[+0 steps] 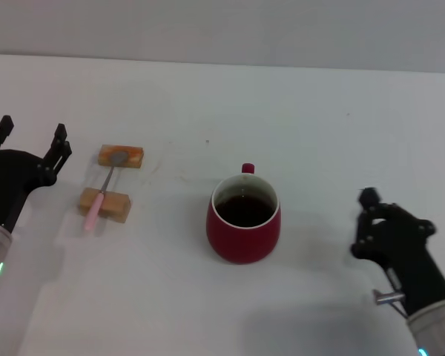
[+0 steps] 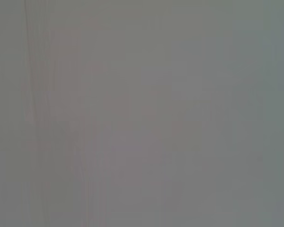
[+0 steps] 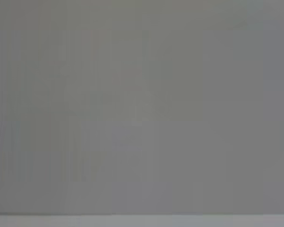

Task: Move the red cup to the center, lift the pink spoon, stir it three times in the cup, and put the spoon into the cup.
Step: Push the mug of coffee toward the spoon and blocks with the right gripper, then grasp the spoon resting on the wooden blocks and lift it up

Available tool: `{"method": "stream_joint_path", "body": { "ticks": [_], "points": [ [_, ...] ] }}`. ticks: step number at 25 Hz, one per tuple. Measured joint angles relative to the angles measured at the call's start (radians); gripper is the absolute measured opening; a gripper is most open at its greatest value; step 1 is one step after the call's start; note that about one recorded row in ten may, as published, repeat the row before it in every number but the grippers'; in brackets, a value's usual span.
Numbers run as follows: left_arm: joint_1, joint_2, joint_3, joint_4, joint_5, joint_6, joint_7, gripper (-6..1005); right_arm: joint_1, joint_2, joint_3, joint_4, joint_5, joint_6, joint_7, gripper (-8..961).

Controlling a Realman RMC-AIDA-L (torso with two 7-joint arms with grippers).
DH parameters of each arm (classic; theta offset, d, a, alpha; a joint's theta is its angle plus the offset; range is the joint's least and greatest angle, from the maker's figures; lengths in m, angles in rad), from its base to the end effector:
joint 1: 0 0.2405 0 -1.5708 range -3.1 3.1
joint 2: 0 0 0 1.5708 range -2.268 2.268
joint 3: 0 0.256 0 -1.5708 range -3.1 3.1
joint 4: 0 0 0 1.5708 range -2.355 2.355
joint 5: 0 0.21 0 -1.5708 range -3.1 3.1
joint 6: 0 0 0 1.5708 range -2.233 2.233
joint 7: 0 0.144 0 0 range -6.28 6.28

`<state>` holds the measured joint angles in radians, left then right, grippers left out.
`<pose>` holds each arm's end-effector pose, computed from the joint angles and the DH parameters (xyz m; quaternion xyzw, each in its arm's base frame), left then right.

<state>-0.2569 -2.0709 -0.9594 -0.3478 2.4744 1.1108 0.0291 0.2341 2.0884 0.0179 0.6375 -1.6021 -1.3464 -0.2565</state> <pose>-0.3357 0.2953 -0.0268 -0.7102 -0.2091 -0.2570 0.6212 0.2756 0.2127 -0.1072 -0.7242 0.2756 0.3172 0.5468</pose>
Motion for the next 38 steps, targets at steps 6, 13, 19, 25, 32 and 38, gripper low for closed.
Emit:
{"method": "stream_joint_path", "body": {
  "ticks": [6,13,19,25,32,38],
  "points": [
    [0.032,0.0,0.016,-0.006,0.001,0.005,-0.02,833,-0.05,-0.002,0.049,-0.021,0.007,-0.037,0.003,0],
    [0.088,0.002,0.042,-0.041,0.003,0.042,-0.025,833,-0.08,-0.003,0.083,-0.057,0.009,-0.082,0.004,0],
    [0.125,0.003,0.144,-0.07,0.005,0.08,-0.027,832,-0.095,-0.002,0.101,-0.079,0.01,-0.113,0.004,0],
    [0.127,0.002,0.217,-0.07,0.004,0.083,-0.027,832,-0.098,-0.001,0.103,-0.084,0.01,-0.114,0.005,0],
    [0.148,0.002,0.245,-0.064,0.002,0.08,-0.028,832,-0.099,-0.002,0.1,-0.084,0.01,-0.11,0.005,0],
    [0.173,0.001,0.258,-0.056,0.002,0.077,-0.05,831,-0.098,-0.002,0.097,-0.086,0.01,-0.108,0.005,0]
  ]
}}
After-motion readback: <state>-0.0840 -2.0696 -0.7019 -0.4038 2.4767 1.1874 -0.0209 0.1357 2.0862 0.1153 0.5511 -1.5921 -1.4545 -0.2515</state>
